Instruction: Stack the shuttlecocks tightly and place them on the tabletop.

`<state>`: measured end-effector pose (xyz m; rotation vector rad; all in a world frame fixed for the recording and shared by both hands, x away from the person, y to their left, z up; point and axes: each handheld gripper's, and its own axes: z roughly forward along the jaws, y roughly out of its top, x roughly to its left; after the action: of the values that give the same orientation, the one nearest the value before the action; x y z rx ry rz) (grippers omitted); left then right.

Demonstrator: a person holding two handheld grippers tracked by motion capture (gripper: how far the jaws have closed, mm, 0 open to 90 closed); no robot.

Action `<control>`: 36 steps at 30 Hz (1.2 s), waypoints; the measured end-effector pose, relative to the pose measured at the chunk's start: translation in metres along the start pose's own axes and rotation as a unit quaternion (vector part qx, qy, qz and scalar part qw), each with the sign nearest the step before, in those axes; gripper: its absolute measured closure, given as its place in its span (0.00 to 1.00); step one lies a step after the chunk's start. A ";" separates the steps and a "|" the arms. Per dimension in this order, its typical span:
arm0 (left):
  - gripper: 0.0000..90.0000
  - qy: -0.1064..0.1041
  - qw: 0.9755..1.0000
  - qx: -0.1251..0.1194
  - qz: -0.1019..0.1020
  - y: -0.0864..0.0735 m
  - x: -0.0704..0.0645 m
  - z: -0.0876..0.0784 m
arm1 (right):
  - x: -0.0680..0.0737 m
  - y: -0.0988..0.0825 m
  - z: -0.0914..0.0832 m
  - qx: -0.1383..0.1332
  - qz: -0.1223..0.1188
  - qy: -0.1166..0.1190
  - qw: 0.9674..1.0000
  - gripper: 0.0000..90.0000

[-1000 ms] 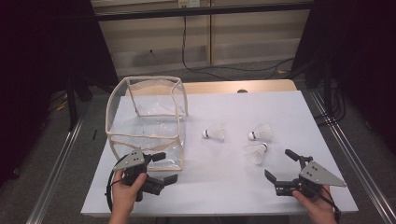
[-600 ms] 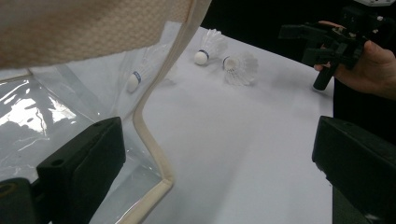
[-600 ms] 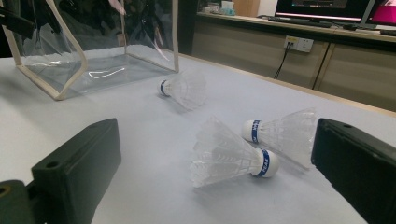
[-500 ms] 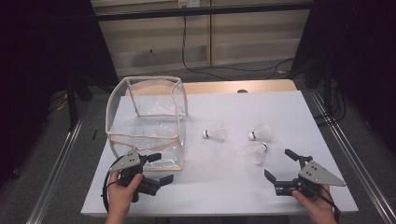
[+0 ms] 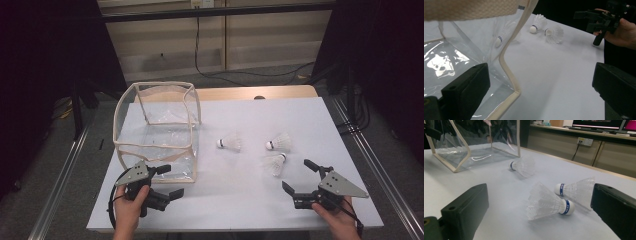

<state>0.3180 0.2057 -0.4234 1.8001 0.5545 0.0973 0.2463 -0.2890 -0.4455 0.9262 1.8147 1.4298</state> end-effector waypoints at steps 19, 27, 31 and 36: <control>0.01 0.001 1.000 -0.002 0.009 -0.003 0.001 -0.002 | -0.011 0.006 0.003 0.033 0.020 -0.008 0.999 0.01; 0.01 0.004 1.000 -0.001 0.011 -0.003 0.001 -0.002 | -0.016 0.011 0.005 0.043 0.031 -0.015 0.999 0.01; 0.01 0.005 1.000 -0.003 0.011 -0.003 0.000 -0.002 | -0.020 0.015 0.009 0.044 0.032 -0.019 0.998 0.01; 0.01 0.006 1.000 -0.004 0.014 -0.003 0.000 -0.004 | -0.026 0.017 0.013 0.047 0.042 -0.022 0.998 0.01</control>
<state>0.3162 0.2099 -0.4252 1.8012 0.5371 0.1285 0.2741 -0.3015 -0.4296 1.0849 1.8425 1.3729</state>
